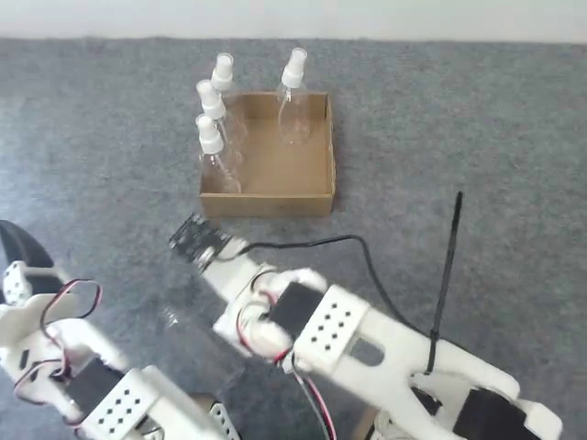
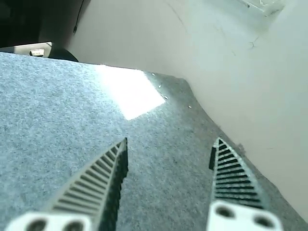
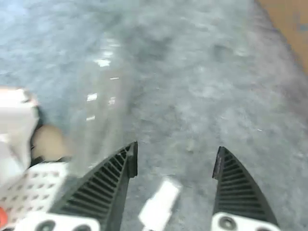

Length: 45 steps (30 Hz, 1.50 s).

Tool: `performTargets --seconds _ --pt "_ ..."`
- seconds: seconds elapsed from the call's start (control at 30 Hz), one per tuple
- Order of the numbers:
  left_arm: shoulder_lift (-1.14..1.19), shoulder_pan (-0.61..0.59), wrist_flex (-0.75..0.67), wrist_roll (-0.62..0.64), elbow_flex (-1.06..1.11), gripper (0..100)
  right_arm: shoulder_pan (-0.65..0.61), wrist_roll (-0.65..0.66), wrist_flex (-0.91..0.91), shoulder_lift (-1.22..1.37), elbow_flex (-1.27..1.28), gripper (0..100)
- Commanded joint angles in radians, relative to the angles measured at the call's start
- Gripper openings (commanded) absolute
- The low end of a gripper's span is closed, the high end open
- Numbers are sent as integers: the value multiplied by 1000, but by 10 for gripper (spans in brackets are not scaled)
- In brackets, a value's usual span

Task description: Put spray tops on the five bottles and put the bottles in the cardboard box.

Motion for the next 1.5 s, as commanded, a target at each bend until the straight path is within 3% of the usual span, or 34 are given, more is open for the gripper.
performTargets --seconds 0.0,0.2,0.5,0.8,1.2,1.4,1.47 --pt "-12 -3 -32 17 -13 257 -62 2 -53 -44 5 217" --pt "-12 -5 -32 17 -13 257 -137 -89 -220 -38 80 217" --pt "-12 -31 -32 18 -15 257 -168 -87 -421 -38 195 217" --pt "-12 -31 -32 18 -15 257 -162 -86 -489 96 195 219" --pt "-12 -31 -32 18 -15 257 -33 -74 -487 291 91 213" --pt "-12 -31 -32 18 -15 257 -4 21 -489 289 86 56" --pt "-12 -31 -32 18 -15 257 5 43 -489 289 86 46"
